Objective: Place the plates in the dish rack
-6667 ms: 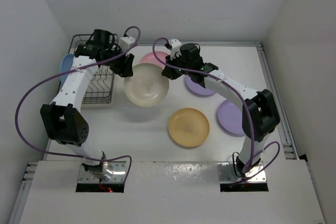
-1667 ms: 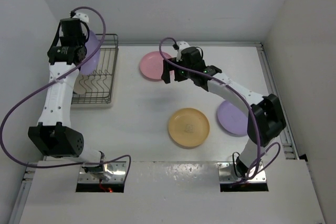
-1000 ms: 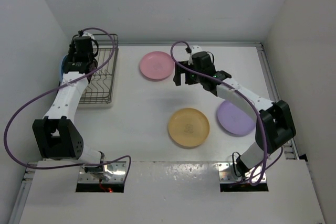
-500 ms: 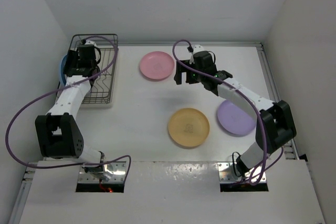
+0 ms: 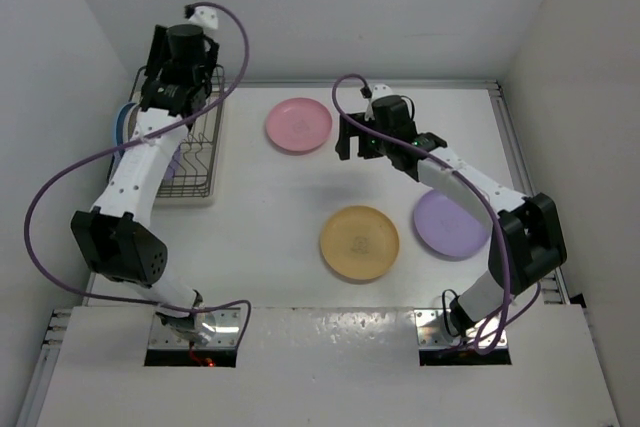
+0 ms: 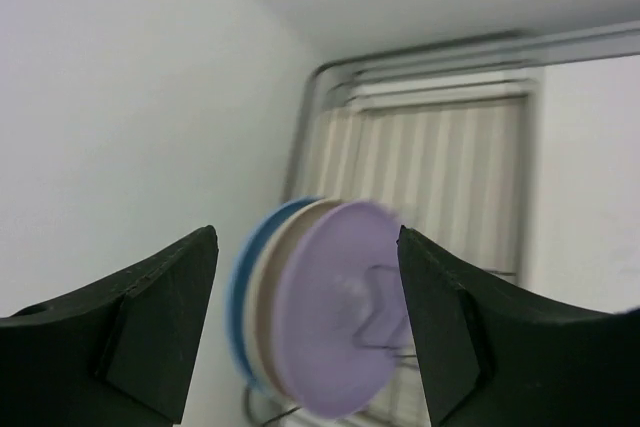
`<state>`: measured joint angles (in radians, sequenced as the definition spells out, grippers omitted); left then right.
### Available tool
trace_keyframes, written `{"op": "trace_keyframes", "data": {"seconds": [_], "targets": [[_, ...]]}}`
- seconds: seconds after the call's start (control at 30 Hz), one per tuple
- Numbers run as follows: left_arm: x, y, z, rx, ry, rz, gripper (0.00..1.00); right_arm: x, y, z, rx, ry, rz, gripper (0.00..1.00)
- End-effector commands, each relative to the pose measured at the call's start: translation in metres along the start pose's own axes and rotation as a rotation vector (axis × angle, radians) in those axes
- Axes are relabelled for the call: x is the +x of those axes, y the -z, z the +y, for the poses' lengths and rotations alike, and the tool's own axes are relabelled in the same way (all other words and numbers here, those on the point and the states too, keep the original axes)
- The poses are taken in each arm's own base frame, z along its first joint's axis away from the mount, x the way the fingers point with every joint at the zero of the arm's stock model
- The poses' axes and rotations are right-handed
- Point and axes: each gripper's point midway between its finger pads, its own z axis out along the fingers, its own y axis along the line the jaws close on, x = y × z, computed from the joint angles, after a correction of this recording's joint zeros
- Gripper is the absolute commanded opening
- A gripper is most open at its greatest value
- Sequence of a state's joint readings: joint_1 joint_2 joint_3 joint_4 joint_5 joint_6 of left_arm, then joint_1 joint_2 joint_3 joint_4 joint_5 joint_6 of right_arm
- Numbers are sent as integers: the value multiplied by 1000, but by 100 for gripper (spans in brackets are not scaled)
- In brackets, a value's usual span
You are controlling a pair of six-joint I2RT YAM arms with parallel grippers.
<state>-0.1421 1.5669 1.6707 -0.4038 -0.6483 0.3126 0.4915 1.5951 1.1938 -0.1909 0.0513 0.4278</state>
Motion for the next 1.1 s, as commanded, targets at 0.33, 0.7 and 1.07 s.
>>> {"op": "trace_keyframes", "data": {"seconds": [0.33,0.7,1.07], "targets": [[30,-33,-303,805,224,193,77,-43,50,-33,110,-46,-91,99],[117,-96,-353,675,204,373,72,-30,82,-52,212,-81,-101,99],[136,-90,-352,714,217,420,42,-34,79,-44,188,-96,-113,99]]}}
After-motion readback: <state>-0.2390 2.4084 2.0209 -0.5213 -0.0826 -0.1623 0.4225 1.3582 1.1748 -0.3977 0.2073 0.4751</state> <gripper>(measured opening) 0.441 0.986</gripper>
